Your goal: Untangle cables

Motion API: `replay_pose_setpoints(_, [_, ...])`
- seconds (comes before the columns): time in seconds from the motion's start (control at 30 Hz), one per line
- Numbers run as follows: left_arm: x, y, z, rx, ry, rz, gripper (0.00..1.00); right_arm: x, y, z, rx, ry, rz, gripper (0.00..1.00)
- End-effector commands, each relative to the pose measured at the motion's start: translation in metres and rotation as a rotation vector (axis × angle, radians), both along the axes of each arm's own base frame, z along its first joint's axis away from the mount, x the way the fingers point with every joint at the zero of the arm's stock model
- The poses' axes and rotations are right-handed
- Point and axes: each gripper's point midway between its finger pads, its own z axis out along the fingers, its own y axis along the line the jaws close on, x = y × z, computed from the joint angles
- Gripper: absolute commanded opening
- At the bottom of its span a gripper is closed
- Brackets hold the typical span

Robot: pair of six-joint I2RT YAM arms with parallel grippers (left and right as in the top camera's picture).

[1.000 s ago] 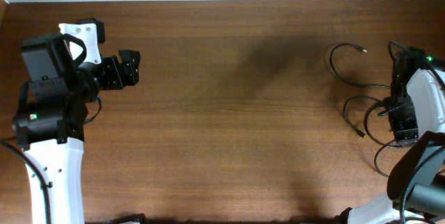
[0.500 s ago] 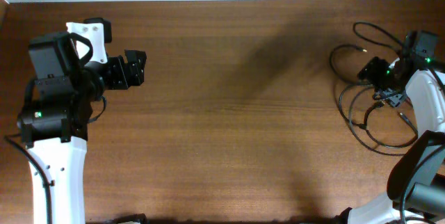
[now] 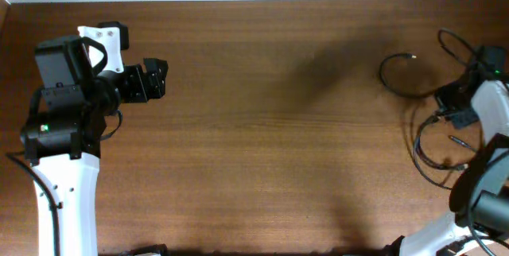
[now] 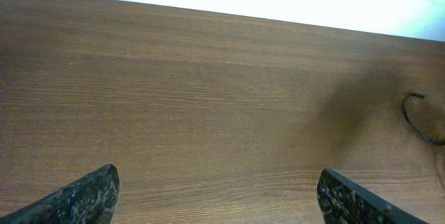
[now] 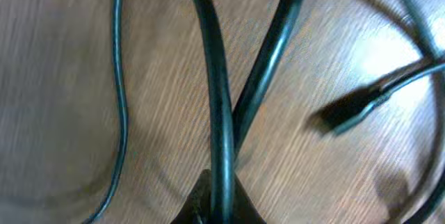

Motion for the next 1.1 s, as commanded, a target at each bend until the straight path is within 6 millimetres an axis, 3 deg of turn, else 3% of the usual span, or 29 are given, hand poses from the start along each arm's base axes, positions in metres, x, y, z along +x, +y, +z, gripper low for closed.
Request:
replay_pose_setpoints(0.0, [0.000, -0.003, 0.000, 0.005, -0.003, -0.022, 0.91, -0.037, -0.071, 0.003, 0.009, -0.031, -0.171, 0.04])
replay_pose_setpoints(0.07, [0.000, -0.003, 0.000, 0.008, -0.003, -0.025, 0.91, -0.064, -0.119, 0.007, 0.076, -0.146, -0.305, 0.04])
replay_pose_setpoints(0.1, [0.000, -0.003, 0.000, 0.028, -0.009, -0.040, 0.91, -0.067, -0.132, 0.013, 0.116, -0.223, -0.330, 0.04])
replay_pose_setpoints(0.2, [-0.001, -0.003, 0.000, 0.028, -0.006, -0.041, 0.91, -0.062, -0.184, 0.067, 0.114, -0.467, -0.361, 0.04])
replay_pose_setpoints(0.27, [0.000, -0.014, -0.001, 0.038, -0.009, -0.079, 0.91, -0.059, -0.184, 0.073, 0.110, -0.470, -0.353, 0.09])
replay_pose_setpoints(0.3, [0.000, -0.018, -0.003, 0.056, -0.008, -0.102, 0.91, -0.056, -0.178, 0.071, 0.107, -0.449, -0.323, 0.61])
replay_pose_setpoints(0.33, [0.002, -0.019, -0.005, 0.058, -0.002, -0.106, 0.91, -0.064, -0.174, 0.063, 0.096, -0.381, -0.343, 0.88])
replay_pose_setpoints(0.37, [0.002, -0.019, -0.005, 0.058, -0.003, -0.105, 0.91, -0.098, -0.176, 0.049, 0.033, -0.205, -0.451, 0.99])
replay_pose_setpoints(0.43, [0.002, -0.019, -0.005, 0.069, -0.006, -0.115, 0.91, -0.106, -0.167, 0.044, 0.067, -0.169, -0.491, 0.99])
replay_pose_setpoints(0.5, [0.002, -0.020, -0.005, 0.086, -0.011, -0.130, 0.93, -0.084, -0.142, 0.055, 0.139, -0.222, -0.385, 0.99])
replay_pose_setpoints(0.57, [0.002, -0.020, -0.005, 0.102, -0.016, -0.143, 0.93, -0.071, -0.113, 0.097, 0.097, -0.265, -0.310, 0.99])
replay_pose_setpoints(0.63, [-0.003, -0.020, -0.008, 0.104, 0.003, -0.149, 0.94, -0.058, -0.076, 0.172, -0.042, -0.381, -0.114, 0.99])
replay_pose_setpoints(0.67, [-0.006, -0.020, -0.005, 0.105, -0.005, -0.148, 0.94, -0.054, -0.033, 0.220, -0.157, -0.432, 0.121, 0.99])
replay_pose_setpoints(0.7, [-0.011, -0.021, 0.004, 0.110, -0.031, -0.146, 0.93, -0.060, 0.008, 0.249, -0.232, -0.450, 0.305, 0.99])
replay_pose_setpoints(0.73, [-0.019, -0.022, 0.014, 0.115, -0.060, -0.145, 0.94, -0.071, 0.039, 0.266, -0.258, -0.469, 0.396, 0.99])
replay_pose_setpoints(0.8, [-0.054, -0.025, 0.053, 0.135, -0.177, -0.138, 0.94, -0.107, 0.101, 0.293, -0.311, -0.505, 0.631, 0.99])
replay_pose_setpoints(0.87, [-0.107, -0.031, 0.088, 0.158, -0.303, -0.130, 0.95, -0.158, 0.162, 0.316, -0.337, -0.615, 0.851, 1.00])
replay_pose_setpoints(0.9, [-0.133, -0.034, 0.099, 0.167, -0.354, -0.127, 0.95, -0.181, 0.174, 0.321, -0.351, -0.643, 0.865, 1.00])
replay_pose_setpoints(0.97, [-0.164, -0.036, 0.104, 0.174, -0.386, -0.122, 0.92, -0.226, 0.197, 0.322, -0.441, -0.668, 0.958, 0.99])
replay_pose_setpoints(1.0, [-0.181, -0.037, 0.096, 0.141, -0.353, -0.098, 0.85, -0.259, 0.216, 0.321, -0.461, -0.718, 1.006, 0.94])
replay_pose_setpoints(1.07, [-0.207, -0.024, 0.089, 0.191, -0.347, -0.018, 0.86, -0.291, 0.245, 0.303, -0.382, -0.735, 1.189, 0.78])
